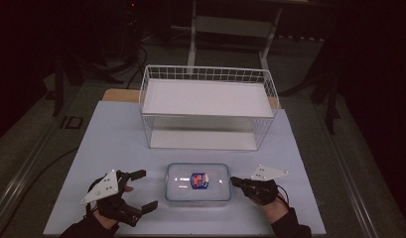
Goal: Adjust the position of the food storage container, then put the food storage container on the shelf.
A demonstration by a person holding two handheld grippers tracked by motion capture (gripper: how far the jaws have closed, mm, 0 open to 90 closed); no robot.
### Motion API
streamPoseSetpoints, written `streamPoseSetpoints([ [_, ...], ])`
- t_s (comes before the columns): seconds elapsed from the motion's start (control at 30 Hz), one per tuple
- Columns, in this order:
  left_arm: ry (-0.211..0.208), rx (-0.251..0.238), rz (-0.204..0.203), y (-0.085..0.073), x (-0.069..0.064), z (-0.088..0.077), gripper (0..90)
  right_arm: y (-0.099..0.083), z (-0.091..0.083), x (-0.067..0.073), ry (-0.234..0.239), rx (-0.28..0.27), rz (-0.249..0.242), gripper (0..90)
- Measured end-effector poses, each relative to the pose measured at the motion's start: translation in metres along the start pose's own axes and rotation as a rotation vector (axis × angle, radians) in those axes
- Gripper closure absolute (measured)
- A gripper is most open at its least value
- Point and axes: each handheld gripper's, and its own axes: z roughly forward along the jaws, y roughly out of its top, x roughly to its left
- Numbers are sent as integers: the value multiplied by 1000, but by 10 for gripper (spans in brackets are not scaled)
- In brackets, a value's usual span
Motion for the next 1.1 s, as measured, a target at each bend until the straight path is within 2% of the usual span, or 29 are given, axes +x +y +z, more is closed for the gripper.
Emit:
streamPoseSetpoints([
  [0.1, 15, 11, -15, 0, 1, 2, 1, 3, -4, 1, -26, -26, -14, 864],
  [0.17, 34, 23, -29, 2, 3, 4, 1, 6, -10, 2, -47, -52, -26, 749],
  [0.2, 40, 29, -37, 3, 4, 5, 1, 8, -13, 2, -47, -67, -18, 719],
  [0.23, 51, 29, -56, 4, 4, 6, 1, 9, -15, 3, -49, -88, -7, 656],
  [0.3, 58, 39, -85, 9, 6, 10, 1, 13, -19, 4, -58, -120, 1, 469],
  [0.33, 75, 58, -97, 11, 7, 13, 1, 16, -21, 5, -49, -136, 3, 411],
  [0.37, 75, 58, -97, 11, 7, 13, 1, 18, -23, 6, -34, -159, 5, 352],
  [0.4, 58, 101, -140, 15, 11, 20, 1, 21, -25, 7, -26, -173, 0, 267],
  [0.43, 54, 128, -158, 16, 12, 25, 1, 23, -27, 9, -5, -189, -5, 192],
  [0.47, 54, 128, -158, 16, 12, 25, 1, 26, -28, 11, 5, -201, -14, 165],
  [0.5, 29, 171, -198, 19, 15, 33, 1, 29, -30, 12, 3, -222, -19, 141],
  [0.53, 29, 171, -198, 19, 15, 33, 1, 29, -30, 12, 3, -222, -19, 141],
  [0.57, 17, 212, -236, 20, 18, 40, 1, 32, -31, 14, -1, -233, -22, 119],
  [0.6, 9, 218, -249, 20, 19, 43, 1, 36, -34, 16, -11, -249, -68, 111],
  [0.67, -4, 252, -306, 19, 24, 51, 1, 38, -35, 19, -35, -275, -103, 111],
  [0.7, -4, 252, -306, 19, 24, 51, 2, 38, -35, 19, -35, -275, -103, 111],
  [0.73, 3, 295, -353, 17, 29, 57, 2, 41, -38, 22, -77, -279, -137, 133],
  [0.83, 24, 346, -449, 10, 38, 65, 2, 41, -38, 28, -120, -271, -164, 146],
  [0.87, 24, 346, -449, 10, 38, 65, 2, 41, -38, 28, -120, -271, -164, 146],
  [0.9, 27, 368, -506, 5, 45, 68, 2, 40, -35, 31, -113, -238, -178, 154],
  [0.93, 27, 368, -506, 5, 45, 68, 2, 40, -35, 31, -113, -238, -178, 154],
  [0.97, 8, 366, -599, -1, 51, 71, 2, 37, -33, 34, -129, -229, -209, 160],
  [1.0, 8, 366, -599, -1, 51, 71, 2, 37, -33, 34, -129, -229, -209, 160],
  [1.03, -10, 379, -673, -5, 58, 73, 2, 36, -32, 35, -122, -200, -182, 166],
  [1.07, -10, 379, -673, -5, 58, 73, 2, 36, -32, 35, -122, -200, -182, 166],
  [1.1, -22, 402, -730, -9, 61, 74, 18, 34, -32, 34, -104, -208, -159, 183],
])
